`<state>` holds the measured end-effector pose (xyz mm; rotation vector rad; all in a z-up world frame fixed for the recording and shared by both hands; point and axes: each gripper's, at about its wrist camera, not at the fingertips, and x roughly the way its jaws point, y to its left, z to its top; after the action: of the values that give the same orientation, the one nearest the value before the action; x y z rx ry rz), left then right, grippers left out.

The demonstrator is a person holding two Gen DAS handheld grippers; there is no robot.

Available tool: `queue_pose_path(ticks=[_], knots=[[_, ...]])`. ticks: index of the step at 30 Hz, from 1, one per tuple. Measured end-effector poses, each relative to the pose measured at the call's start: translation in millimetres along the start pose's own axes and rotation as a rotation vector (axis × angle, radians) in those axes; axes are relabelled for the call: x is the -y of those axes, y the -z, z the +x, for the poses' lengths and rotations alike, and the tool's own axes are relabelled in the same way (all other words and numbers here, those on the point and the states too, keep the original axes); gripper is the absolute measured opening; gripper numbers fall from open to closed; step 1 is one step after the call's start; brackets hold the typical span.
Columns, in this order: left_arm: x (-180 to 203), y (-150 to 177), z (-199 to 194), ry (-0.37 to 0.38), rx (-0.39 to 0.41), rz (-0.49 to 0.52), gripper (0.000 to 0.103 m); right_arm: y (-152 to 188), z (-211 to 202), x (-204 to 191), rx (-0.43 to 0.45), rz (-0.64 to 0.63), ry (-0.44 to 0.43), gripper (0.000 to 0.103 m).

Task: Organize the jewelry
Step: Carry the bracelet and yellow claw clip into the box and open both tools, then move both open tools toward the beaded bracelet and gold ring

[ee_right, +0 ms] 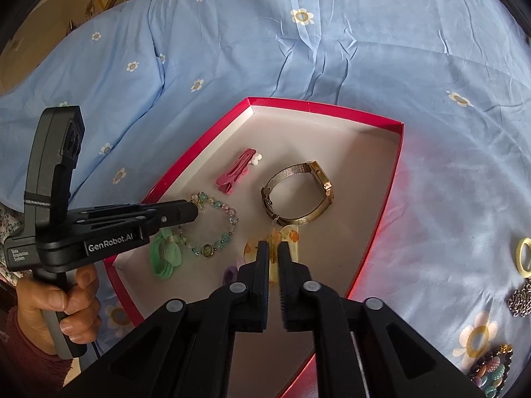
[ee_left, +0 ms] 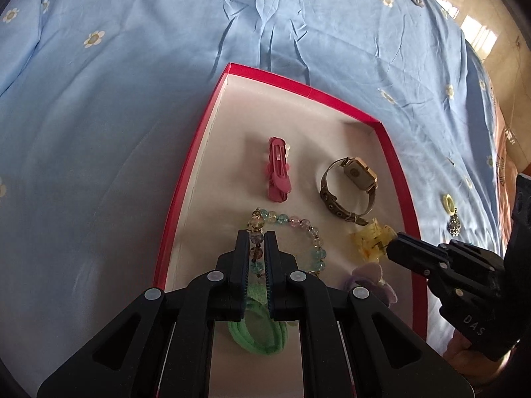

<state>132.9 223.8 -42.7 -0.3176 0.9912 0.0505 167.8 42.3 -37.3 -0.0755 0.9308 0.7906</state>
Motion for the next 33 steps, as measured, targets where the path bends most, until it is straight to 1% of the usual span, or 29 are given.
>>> queue_pose_path(ticks=[4, 7, 9, 14, 15, 17, 20, 23, 26, 33], knots=[[2.6, -0.3, 0.3, -0.013, -0.002, 0.003, 0.007, 0.7, -0.7, -0.7, -0.001, 0.005, 0.000, 0.009], [1.9, -0.2, -0.4, -0.015, -0.003, -0.003, 0.013, 1.1, -1.1, -0.6, -0.002, 0.007, -0.001, 0.009], [1.8, -0.1, -2.3, -0.020, -0.001, -0.006, 0.021, 1.4, -1.5, -0.1, -0.006, 0.012, -0.005, 0.009], [4.0, -0.1, -9.7, -0.020, 0.010, -0.006, 0.027, 4.0, -4.5, 0.4, -0.014, 0.025, -0.018, 0.011], [4.7, -0.2, -11.1, -0.022, 0.012, -0.006, 0.030, 4.9, -5.5, 0.7, -0.014, 0.028, -0.020, 0.014], [7.8, 1.3, -17.1, -0.025, 0.021, -0.004, 0.033, 6.3, -10.0, 0.8, -0.009, 0.033, -0.023, 0.017], [11.8, 4.1, -25.0, -0.020, 0.032, -0.004, 0.033, 9.0, -20.8, 0.2, 0.007, 0.036, -0.028, 0.019], [17.0, 10.1, -33.2, -0.008, 0.039, -0.011, 0.035, 12.5, -34.3, 2.4, 0.025, 0.047, -0.028, 0.020], [22.4, 17.2, -39.8, 0.009, 0.041, -0.021, 0.038, 19.5, -48.8, 8.4, 0.040, 0.064, -0.024, 0.024], [50.8, 32.1, -51.1, 0.048, 0.035, 0.017, 0.038, 41.3, -82.3, 25.1, 0.062, 0.101, 0.009, 0.024]])
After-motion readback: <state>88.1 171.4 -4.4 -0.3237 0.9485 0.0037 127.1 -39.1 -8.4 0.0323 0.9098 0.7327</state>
